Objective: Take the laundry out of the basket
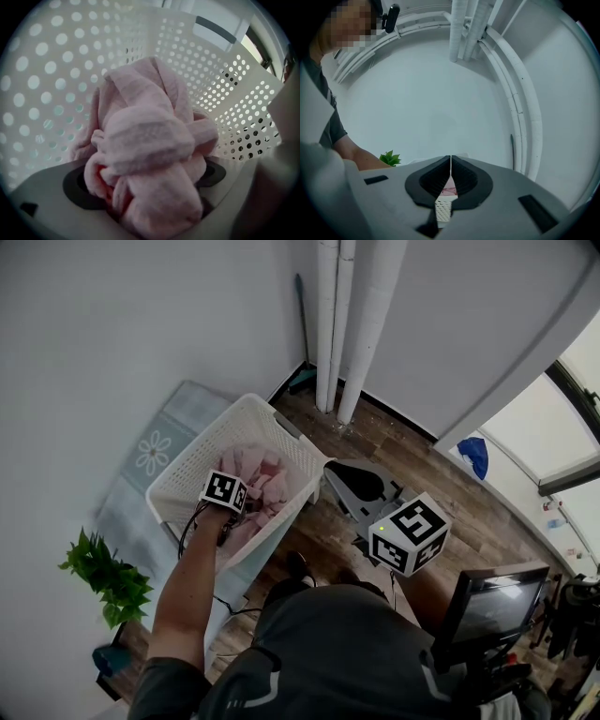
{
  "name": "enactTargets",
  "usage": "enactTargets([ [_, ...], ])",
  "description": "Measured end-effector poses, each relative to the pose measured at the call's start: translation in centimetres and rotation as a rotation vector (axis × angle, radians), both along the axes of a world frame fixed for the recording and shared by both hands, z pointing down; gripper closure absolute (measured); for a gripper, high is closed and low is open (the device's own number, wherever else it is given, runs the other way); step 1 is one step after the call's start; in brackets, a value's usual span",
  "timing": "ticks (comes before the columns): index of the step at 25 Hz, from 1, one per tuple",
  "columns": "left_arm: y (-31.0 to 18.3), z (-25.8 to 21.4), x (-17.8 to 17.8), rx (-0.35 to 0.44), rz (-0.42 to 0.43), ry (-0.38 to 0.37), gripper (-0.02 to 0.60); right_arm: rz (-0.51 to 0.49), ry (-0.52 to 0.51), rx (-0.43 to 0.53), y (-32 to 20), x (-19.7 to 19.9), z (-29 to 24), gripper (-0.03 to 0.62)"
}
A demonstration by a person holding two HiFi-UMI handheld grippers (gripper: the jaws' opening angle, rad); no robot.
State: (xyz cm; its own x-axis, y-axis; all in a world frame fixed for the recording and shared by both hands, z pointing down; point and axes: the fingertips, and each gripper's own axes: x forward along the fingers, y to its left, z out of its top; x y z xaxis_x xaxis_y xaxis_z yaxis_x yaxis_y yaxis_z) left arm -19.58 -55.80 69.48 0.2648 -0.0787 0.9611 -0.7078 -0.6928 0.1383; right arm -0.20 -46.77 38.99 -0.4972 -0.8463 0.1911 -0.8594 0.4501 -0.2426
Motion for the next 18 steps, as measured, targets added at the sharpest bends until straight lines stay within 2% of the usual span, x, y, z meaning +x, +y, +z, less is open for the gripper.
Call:
enactTargets([
  [9, 0.0, 0.6, 0.7, 0.037, 0.014, 0.065, 0.031, -0.012, -0.006, -0.015, -0.9, -1.0, 0.8, 0.574],
  [14, -0.6, 0.6, 0.7, 0.035, -0.001, 0.056, 0.033, -0.001, -0.015, -0.022, -1.2, -1.0, 1.3, 0.574],
  [16, -0.8, 0.4, 0.8, 0.06, 0.008, 0.05, 0.059, 0.003, -0.018, -0.016, -1.2, -0.9, 1.2, 0.574],
  [18, -0.9, 0.1, 1.2, 0.097, 0.031, 0.051, 0.116, 0.007, -0.019, -0.004, -1.0, -0.7, 0.8, 0.574],
])
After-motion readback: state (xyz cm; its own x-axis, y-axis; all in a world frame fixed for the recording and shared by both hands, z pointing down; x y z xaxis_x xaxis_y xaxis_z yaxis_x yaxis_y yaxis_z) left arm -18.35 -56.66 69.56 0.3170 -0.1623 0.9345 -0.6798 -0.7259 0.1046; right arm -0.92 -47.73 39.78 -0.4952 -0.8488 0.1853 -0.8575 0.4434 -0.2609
